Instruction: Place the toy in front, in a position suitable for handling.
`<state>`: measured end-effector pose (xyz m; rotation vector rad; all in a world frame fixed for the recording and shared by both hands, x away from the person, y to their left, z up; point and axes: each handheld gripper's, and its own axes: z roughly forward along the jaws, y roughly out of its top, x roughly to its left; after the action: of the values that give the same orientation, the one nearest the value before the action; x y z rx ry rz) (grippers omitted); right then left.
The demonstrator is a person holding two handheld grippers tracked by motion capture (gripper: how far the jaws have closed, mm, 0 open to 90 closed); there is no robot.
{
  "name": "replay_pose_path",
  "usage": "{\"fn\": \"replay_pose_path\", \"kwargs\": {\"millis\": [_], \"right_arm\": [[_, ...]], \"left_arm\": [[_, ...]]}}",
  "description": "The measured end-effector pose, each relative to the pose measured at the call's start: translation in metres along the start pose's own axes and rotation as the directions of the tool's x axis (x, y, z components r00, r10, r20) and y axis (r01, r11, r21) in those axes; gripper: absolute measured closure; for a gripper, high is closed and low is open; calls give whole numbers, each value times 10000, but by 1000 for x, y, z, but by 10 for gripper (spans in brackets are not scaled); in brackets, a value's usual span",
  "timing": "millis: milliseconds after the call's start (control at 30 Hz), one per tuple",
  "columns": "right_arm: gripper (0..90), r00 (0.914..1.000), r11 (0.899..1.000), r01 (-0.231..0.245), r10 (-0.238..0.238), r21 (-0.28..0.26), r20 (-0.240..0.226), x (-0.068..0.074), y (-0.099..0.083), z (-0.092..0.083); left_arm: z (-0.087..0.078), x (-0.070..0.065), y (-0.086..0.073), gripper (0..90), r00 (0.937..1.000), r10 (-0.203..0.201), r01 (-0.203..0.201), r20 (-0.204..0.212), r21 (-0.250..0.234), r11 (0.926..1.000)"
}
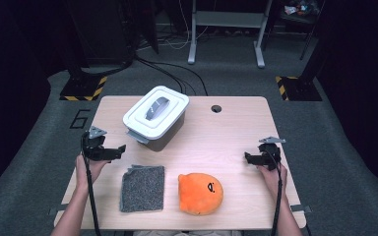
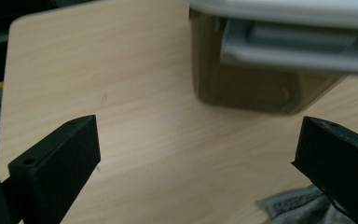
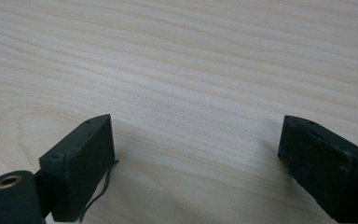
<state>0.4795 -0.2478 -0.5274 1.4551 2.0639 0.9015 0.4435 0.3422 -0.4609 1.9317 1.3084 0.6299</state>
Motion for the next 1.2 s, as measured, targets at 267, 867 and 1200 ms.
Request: {"fn": "replay_pose_path", "kwargs": {"millis": [267,867,1200], "right_arm": [[96,10000,10000,45,-45,-15,17,0,0,0],[36,9998,9996,-87,91,274,-173,-2,-3,-5],[43,9837,9986,451,-493,-282,-1731,32,7,-53]], "left_arm": [[29,14,-33,0,9979,-648,653,-84,839,9943],[47,21,-53,0,9984,-399,428,-407,719,9965],[47,21,-53,0,9992,-269,290,-290,769,9966]]}}
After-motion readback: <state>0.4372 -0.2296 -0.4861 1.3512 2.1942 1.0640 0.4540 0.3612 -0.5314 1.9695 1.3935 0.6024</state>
